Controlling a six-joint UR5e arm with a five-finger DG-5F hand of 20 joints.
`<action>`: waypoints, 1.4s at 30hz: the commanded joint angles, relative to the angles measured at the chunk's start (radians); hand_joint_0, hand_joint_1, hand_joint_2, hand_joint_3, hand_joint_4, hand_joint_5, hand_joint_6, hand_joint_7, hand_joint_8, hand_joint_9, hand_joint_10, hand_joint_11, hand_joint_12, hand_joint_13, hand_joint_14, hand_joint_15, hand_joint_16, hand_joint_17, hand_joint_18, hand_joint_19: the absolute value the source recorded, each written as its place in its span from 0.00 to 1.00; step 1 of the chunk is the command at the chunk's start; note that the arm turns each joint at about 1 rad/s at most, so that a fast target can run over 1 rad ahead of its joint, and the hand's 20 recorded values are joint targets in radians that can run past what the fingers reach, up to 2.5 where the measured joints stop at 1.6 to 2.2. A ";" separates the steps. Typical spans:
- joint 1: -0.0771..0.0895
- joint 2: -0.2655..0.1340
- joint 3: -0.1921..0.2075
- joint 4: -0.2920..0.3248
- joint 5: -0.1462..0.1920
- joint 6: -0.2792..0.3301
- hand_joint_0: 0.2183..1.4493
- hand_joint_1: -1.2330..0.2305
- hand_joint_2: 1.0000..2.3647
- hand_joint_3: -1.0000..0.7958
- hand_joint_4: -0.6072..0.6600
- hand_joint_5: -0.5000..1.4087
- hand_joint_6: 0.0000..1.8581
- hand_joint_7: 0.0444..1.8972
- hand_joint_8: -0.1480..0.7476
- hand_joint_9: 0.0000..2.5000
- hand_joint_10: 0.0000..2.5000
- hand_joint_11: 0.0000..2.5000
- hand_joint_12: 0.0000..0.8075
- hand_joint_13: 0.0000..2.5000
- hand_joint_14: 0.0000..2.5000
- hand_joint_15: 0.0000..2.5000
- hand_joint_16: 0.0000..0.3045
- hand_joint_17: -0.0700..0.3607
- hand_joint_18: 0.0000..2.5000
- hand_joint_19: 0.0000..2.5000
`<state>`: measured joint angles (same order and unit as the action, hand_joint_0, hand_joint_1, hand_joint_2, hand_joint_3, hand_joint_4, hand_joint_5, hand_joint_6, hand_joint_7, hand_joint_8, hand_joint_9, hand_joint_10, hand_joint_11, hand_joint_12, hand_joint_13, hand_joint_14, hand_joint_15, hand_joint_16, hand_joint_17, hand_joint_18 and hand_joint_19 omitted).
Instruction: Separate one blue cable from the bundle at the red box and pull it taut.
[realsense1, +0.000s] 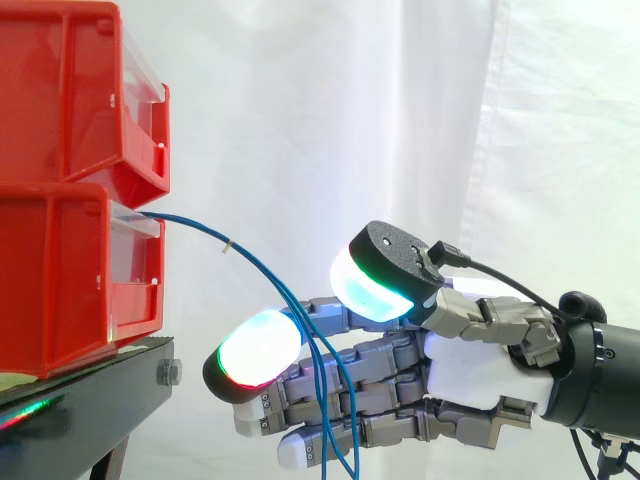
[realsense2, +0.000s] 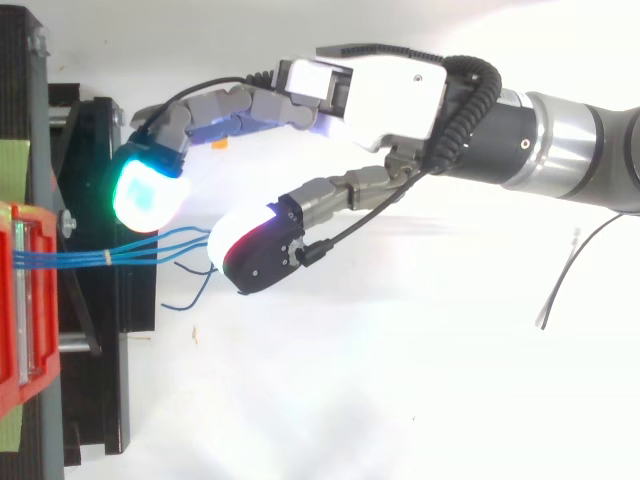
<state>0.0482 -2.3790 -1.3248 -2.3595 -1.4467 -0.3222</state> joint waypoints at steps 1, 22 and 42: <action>0.002 0.000 -0.001 0.003 -0.003 0.008 0.23 0.44 0.00 0.28 0.73 0.16 0.27 0.46 0.54 0.17 0.00 0.13 0.46 0.11 0.00 0.07 0.17 0.43 0.12 0.16; 0.030 0.000 0.001 0.017 0.002 0.031 0.23 0.48 0.00 0.28 0.75 0.17 0.27 0.46 0.56 0.19 0.00 0.13 0.47 0.13 0.00 0.08 0.17 0.43 0.15 0.17; 0.032 -0.026 0.012 0.045 0.000 0.045 0.27 0.48 0.00 0.28 0.75 0.17 0.27 0.48 0.55 0.21 0.00 0.14 0.45 0.15 0.00 0.09 0.16 0.42 0.17 0.18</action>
<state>0.0800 -2.3920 -1.3204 -2.3154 -1.4442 -0.2816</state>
